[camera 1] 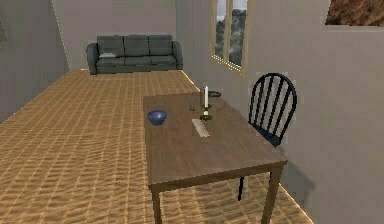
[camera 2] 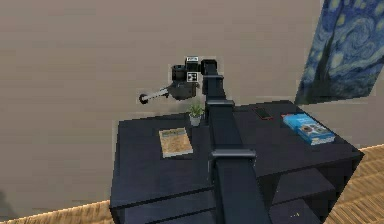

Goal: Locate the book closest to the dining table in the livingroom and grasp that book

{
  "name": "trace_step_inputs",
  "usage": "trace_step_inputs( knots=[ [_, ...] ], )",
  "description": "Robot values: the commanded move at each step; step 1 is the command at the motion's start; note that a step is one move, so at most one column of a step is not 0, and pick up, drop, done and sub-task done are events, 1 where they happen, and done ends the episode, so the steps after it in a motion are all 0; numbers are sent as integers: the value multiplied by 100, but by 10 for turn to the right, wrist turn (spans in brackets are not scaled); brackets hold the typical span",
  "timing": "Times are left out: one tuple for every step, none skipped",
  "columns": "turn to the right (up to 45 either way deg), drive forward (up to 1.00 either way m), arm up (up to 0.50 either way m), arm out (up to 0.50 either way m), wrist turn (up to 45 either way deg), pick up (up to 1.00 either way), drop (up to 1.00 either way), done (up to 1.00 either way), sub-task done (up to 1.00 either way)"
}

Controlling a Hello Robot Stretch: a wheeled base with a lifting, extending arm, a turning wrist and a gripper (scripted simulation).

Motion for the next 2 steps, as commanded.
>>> trace_step_inputs(
  knots=[
    [0,0,-30,0,0,0,0,0,0],
    [0,0,0,0,0,100,0,0,0]
  ],
)
